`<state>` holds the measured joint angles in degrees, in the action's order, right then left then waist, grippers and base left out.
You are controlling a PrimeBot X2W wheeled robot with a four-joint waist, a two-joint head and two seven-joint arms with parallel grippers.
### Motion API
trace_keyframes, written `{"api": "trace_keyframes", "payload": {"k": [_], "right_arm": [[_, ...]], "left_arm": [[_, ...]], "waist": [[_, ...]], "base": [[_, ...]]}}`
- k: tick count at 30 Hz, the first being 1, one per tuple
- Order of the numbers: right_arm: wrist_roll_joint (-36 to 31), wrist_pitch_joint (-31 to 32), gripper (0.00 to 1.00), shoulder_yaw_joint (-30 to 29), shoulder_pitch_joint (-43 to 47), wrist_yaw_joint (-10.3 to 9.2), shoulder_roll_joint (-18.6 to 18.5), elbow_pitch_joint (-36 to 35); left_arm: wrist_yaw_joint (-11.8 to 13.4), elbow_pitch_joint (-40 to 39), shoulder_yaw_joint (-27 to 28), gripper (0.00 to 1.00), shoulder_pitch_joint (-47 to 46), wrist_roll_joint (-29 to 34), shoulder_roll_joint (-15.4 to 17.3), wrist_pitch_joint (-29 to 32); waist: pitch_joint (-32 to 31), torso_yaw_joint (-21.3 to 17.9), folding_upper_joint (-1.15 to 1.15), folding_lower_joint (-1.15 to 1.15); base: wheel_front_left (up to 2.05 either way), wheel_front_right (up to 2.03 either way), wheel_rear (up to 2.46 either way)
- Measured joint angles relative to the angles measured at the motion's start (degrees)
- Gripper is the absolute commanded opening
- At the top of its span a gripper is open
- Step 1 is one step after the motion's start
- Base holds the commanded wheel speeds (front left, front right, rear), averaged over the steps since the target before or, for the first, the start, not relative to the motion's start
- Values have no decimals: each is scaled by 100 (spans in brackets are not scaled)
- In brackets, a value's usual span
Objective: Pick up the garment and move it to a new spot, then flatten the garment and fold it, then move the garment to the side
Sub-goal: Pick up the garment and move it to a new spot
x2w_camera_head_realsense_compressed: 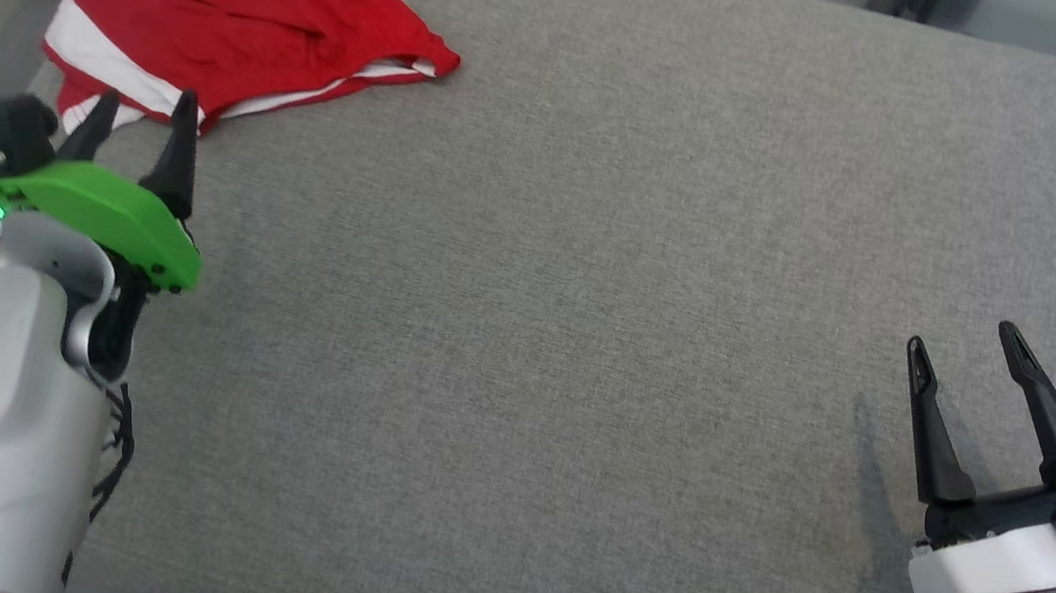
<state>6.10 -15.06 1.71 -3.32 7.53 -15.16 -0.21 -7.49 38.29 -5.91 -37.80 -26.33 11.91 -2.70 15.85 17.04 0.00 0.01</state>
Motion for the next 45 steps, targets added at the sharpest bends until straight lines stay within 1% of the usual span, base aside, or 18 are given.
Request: {"api": "trace_keyframes", "payload": {"k": [7,10,14,17,18,19,20,23,24,25,27,29,32,34,36,38,41,45], "right_arm": [[35,0,100,42,-309,0,-370,-586],[35,0,100,45,-314,0,-466,-810],[36,0,100,-11,-310,0,-535,-949],[38,0,100,-77,-287,0,-506,-965],[38,0,100,-100,-282,0,-488,-944],[42,0,100,-123,-279,0,-465,-920],[54,0,100,-135,-272,0,-436,-881],[75,1,100,-80,-244,0,-315,-786],[78,0,100,-25,-242,0,-231,-703],[78,1,100,3,-238,0,-164,-653],[78,0,100,46,-211,0,-45,-571],[76,0,100,85,-183,0,78,-498],[76,0,100,96,-130,0,276,-369],[70,1,100,82,-58,0,428,-290],[69,0,100,51,-20,0,593,-218],[52,1,100,23,19,0,732,-165],[33,0,100,-4,110,0,876,-108],[22,0,100,-41,185,0,975,-81]], "left_arm": [[56,1004,210,100,-1357,-304,101,569],[204,1441,253,100,-1676,-325,157,678],[365,1984,374,100,-1874,-399,204,630],[354,2202,514,100,-2006,-576,216,389],[332,2260,525,67,-2017,-592,222,307],[319,2301,515,28,-2025,-589,234,225],[290,2336,495,0,-2020,-581,256,153],[138,2383,383,0,-1917,-581,285,-36],[82,2324,366,0,-1749,-715,232,-167],[52,2290,237,0,-1661,-692,244,-198],[41,2182,36,0,-1473,-623,247,-314],[40,1906,-177,0,-1271,-727,155,-359],[18,1318,-617,0,-877,-943,-21,-385],[10,849,-940,0,-627,-998,-30,-383],[10,383,-1109,0,-383,-1136,-26,-386],[10,-101,-1426,0,-77,-1152,-29,-238],[10,-955,-1817,0,409,-1203,-152,29],[70,-2162,-2207,0,874,-1210,-313,369]], "waist": [[886,-333,0,0],[1270,-458,0,1],[1714,-621,0,1],[1929,-752,0,0],[1974,-806,0,0],[2000,-851,1,0],[2006,-886,1,-1],[1913,-942,1,-1],[1804,-977,0,-1],[1728,-995,0,-1],[1573,-1016,0,-1],[1394,-1021,0,-1],[1070,-1004,0,-1],[835,-991,0,-1],[618,-993,0,-1],[395,-1015,0,-1],[82,-1094,0,-1],[-214,-1315,0,-1]], "base": [[0,0,0],[0,0,0],[0,0,0],[0,0,0],[0,0,0],[0,0,0],[0,0,0],[0,0,0],[0,0,0],[0,0,0],[0,0,0],[0,0,0],[0,0,0],[0,0,0],[0,0,0],[0,0,0],[0,0,0],[0,0,0]]}}
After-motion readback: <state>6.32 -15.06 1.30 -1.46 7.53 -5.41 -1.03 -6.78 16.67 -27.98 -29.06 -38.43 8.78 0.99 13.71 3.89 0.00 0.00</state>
